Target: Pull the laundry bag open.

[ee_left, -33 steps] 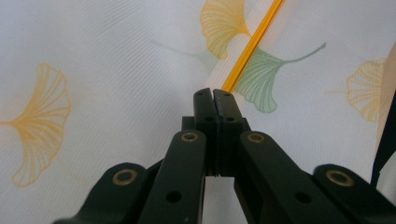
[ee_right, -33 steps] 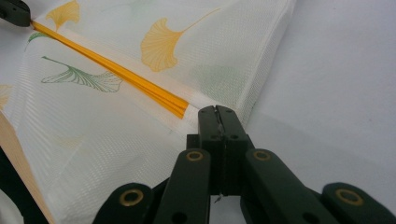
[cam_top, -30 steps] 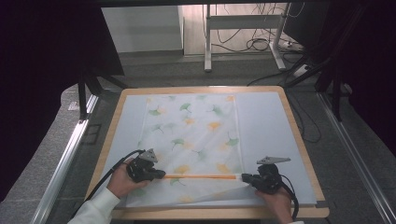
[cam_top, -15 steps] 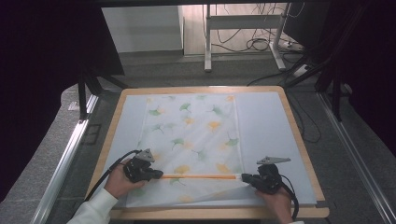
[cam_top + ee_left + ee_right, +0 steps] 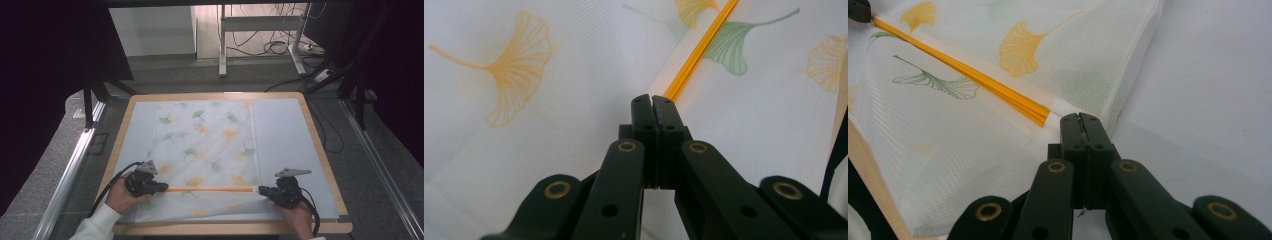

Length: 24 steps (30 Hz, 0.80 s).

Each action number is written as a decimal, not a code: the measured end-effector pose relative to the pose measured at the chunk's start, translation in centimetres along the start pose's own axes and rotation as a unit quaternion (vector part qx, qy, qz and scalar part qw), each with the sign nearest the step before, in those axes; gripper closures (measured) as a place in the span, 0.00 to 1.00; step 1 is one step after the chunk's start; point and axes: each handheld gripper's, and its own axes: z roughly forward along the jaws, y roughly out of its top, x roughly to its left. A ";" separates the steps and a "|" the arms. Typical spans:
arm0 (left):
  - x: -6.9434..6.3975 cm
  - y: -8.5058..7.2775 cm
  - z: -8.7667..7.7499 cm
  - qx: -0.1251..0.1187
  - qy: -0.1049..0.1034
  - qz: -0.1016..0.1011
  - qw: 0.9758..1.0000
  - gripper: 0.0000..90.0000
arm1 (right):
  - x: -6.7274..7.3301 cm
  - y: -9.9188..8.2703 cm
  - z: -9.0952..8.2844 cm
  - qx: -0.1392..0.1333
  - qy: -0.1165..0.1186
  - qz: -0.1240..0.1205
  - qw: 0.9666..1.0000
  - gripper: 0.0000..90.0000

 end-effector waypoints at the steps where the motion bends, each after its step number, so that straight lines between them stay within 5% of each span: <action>1: 0.1 -0.1 -0.1 0.000 0.000 -0.001 1.000 1.00 | 0.0 0.0 0.0 -0.002 0.000 0.001 1.000 0.99; 24: 1.9 -3.0 -2.4 -0.007 0.022 -0.032 0.999 1.00 | 0.2 0.0 0.0 -0.001 -0.005 -0.012 1.000 0.99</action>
